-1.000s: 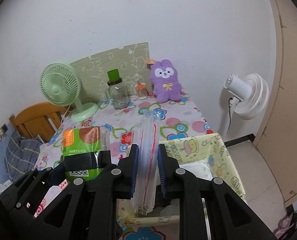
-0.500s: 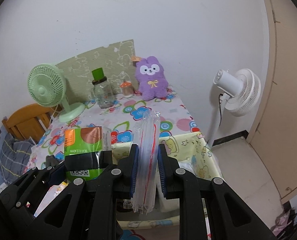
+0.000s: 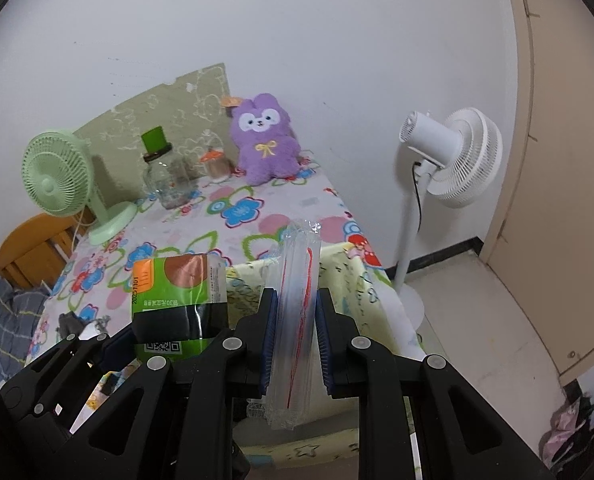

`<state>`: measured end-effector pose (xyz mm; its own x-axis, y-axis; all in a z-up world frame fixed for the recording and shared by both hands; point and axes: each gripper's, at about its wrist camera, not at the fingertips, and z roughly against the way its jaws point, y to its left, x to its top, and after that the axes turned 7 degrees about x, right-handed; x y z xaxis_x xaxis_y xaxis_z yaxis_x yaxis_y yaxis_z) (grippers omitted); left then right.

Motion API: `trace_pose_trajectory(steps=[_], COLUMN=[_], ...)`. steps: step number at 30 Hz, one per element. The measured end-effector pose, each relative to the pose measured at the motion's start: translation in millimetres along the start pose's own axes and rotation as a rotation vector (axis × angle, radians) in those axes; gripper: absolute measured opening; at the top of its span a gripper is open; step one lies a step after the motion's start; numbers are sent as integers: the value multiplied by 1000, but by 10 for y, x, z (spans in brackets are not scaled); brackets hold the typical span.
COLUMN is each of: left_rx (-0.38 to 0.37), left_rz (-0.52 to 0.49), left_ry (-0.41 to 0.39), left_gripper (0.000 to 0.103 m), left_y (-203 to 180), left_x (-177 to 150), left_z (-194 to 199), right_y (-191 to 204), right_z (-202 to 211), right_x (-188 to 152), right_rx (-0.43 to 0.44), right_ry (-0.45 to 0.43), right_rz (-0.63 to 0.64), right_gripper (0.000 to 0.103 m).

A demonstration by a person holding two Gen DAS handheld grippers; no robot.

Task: Organize soft objects
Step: 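Lower the green tissue box and tubes into the patterned box and open both tools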

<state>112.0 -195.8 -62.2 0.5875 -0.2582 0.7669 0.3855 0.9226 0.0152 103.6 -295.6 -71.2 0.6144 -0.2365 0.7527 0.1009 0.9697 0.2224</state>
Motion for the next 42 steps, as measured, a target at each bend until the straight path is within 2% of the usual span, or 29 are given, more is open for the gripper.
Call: trace_pose_trajectory(steps=[4, 12, 21, 29, 37, 42], left_rx=[-11, -21, -4, 21, 45, 58], left_rz=[-20, -34, -32, -30, -1, 7], left_ry=[30, 64, 79, 88, 84, 70], left_gripper=[52, 73, 77, 79, 79, 82], left_y=[-49, -92, -52, 11, 172, 257], left_x=[3, -13, -12, -30, -64, -82], left_z=[-110, -185, -193, -175, -89, 7], right_y=[-88, -164, -144, -65, 39, 128], right_z=[-73, -177, -236, -234, -166, -96], right_x=[-26, -43, -46, -56, -86, -93], right_rx=[-10, -13, 11, -1, -9, -4], right_ry=[18, 41, 56, 78, 71, 58], right_rz=[-15, -37, -36, -14, 3, 10], right_gripper=[22, 22, 24, 31, 51, 56])
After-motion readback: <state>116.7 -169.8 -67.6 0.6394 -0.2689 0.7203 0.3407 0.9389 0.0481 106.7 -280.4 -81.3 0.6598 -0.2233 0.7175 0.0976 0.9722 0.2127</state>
